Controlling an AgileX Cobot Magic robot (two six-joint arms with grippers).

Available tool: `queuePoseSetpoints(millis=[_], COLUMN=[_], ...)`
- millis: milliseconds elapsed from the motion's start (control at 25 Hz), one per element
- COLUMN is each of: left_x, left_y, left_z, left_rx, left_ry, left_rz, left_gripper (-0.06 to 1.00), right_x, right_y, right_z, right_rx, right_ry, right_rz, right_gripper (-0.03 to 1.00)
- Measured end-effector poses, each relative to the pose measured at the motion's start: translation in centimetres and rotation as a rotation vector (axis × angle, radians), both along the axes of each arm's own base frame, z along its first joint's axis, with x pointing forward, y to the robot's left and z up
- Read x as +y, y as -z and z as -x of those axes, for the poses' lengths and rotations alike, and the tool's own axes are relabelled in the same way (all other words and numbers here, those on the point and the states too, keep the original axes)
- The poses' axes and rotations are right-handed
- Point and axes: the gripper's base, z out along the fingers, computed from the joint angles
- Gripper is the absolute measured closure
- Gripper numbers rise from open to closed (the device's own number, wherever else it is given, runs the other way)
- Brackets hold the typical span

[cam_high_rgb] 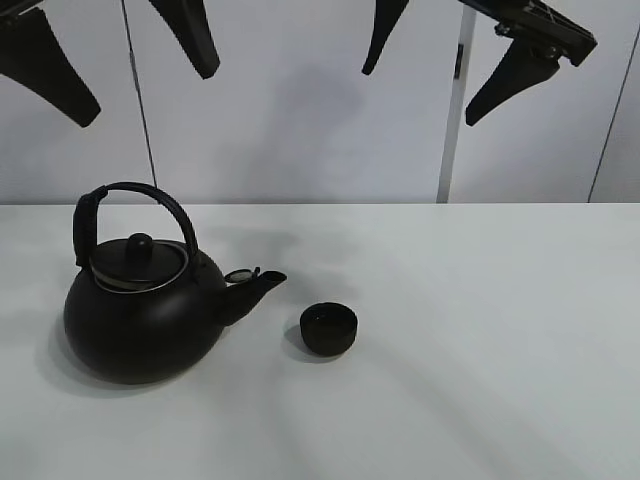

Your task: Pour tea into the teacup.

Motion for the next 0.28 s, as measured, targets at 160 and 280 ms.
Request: queuePoseSetpoints(millis=[160,280], left_x=[-0.05,-0.07], left_y=[-0.07,-0.11], left_z=[-0.19,-0.30], left_rx=[-0.020,-0.032], left_ry=[-0.007,-0.012], left_rz=[0.007,0.012], left_gripper=[0.26,0.26], right_x=[-0.01,0.00], right_y=[0.03,0.07], right_z=[0.05,0.03], right_rx=[0.006,0.007], right_ry=[-0.002,-0.002], right_rz=[0.002,0.002], right_gripper=[0.34,0.34])
